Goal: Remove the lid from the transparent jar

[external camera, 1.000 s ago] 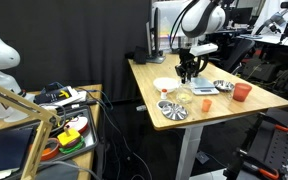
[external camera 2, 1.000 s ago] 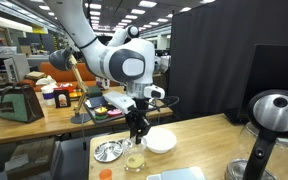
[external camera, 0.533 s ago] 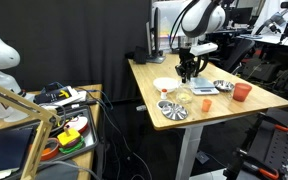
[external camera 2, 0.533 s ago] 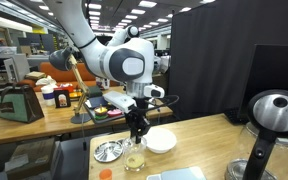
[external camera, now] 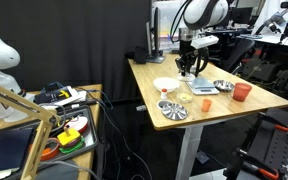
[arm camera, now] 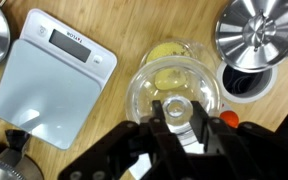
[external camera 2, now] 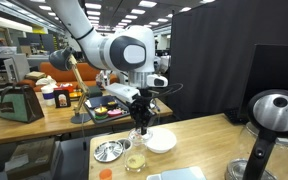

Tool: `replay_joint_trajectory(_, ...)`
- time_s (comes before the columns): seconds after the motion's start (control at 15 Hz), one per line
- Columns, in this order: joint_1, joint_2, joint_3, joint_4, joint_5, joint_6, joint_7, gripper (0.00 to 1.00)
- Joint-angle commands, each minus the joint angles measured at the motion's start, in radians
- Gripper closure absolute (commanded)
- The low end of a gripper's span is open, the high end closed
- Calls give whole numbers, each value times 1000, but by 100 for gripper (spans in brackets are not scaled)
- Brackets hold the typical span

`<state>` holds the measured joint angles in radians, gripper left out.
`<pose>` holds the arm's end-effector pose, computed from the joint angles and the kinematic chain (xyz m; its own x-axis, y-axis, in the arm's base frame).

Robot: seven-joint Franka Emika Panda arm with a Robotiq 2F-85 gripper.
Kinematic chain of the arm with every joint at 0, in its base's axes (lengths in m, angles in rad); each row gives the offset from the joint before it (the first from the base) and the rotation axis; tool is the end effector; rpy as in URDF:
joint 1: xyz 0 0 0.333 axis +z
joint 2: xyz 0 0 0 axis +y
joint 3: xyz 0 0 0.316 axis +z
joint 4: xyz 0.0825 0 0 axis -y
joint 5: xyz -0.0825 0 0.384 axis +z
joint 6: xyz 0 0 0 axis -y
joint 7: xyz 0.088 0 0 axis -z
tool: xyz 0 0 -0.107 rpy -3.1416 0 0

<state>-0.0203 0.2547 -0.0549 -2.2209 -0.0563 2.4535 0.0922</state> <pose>0.5457 -0.0412 0.2583 0.9924 -0.1220 -0.0185 -0.1210 -0.9914 0.0505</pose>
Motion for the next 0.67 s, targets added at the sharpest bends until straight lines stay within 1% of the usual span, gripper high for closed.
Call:
replay_joint_trajectory(0.0,-10,-65,-23,2,-8,-9,21,92)
replay_joint_trajectory(0.13,-22,-87,-48,15,-24,-9,47,92)
replay_joint_trajectory(0.27,-32,-96,-83,21,-78,-9,99,92)
replay_joint_trajectory(0.4,-48,-92,-111,16,-104,-11,148,92)
replay_joint_trajectory(0.6,-75,-81,-148,3,-103,-13,203,92)
